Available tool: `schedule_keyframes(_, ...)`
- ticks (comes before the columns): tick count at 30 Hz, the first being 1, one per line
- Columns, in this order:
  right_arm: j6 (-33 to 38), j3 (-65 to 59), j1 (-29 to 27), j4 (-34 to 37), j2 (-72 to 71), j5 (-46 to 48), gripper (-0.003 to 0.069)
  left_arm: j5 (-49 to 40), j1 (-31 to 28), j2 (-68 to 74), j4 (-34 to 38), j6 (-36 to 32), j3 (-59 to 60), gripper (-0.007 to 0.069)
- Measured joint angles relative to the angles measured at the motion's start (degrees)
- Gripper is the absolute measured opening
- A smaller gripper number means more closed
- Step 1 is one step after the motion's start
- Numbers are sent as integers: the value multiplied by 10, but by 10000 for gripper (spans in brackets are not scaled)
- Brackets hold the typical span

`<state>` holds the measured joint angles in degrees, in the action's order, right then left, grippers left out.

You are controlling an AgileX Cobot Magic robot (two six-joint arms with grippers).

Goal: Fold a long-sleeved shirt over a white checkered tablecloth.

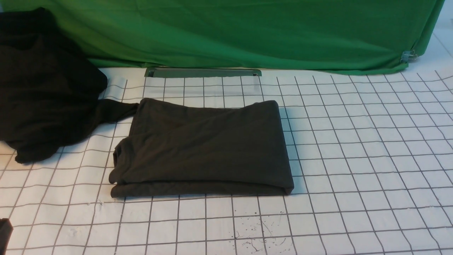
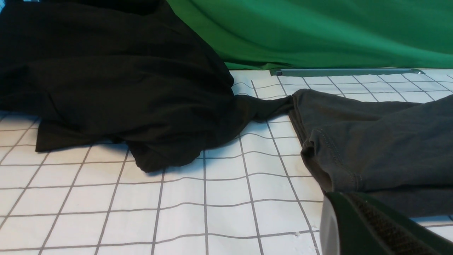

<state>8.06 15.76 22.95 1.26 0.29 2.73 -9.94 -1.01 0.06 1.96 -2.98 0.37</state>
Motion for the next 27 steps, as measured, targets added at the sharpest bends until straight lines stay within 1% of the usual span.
schedule_keyframes(2, 7, -39, -49, 0, -2, 24, 240, 0, 0, 0, 0, 0, 0, 3)
schedule_keyframes(3, 7, -48, -54, 0, -2, 28, 240, 0, 0, 0, 0, 0, 0, 3)
schedule_keyframes(5, 9, -113, -117, 0, -2, 40, 244, 0, 0, 0, -1, 0, 0, 3)
schedule_keyframes(6, 9, -136, -136, -1, -2, 46, 244, 0, 0, 0, -1, 0, 0, 3)
schedule_keyframes(7, 9, -136, -140, -1, -2, 49, 244, 0, 0, 0, -1, 0, 0, 3)
schedule_keyframes(8, 9, -156, -168, -1, -2, 83, 244, 0, 0, 0, -1, 0, 0, 3)
schedule_keyframes(10, 10, -162, -187, -2, -2, 110, 242, -1, 0, 0, -1, 0, 0, 3)
schedule_keyframes(14, 10, -163, -214, -13, -2, 118, 244, 0, 0, -1, -3, 0, 0, 3)
schedule_keyframes(27, 7, -163, -216, -13, -2, 119, 242, 0, 0, -1, -3, -1, 0, 3)
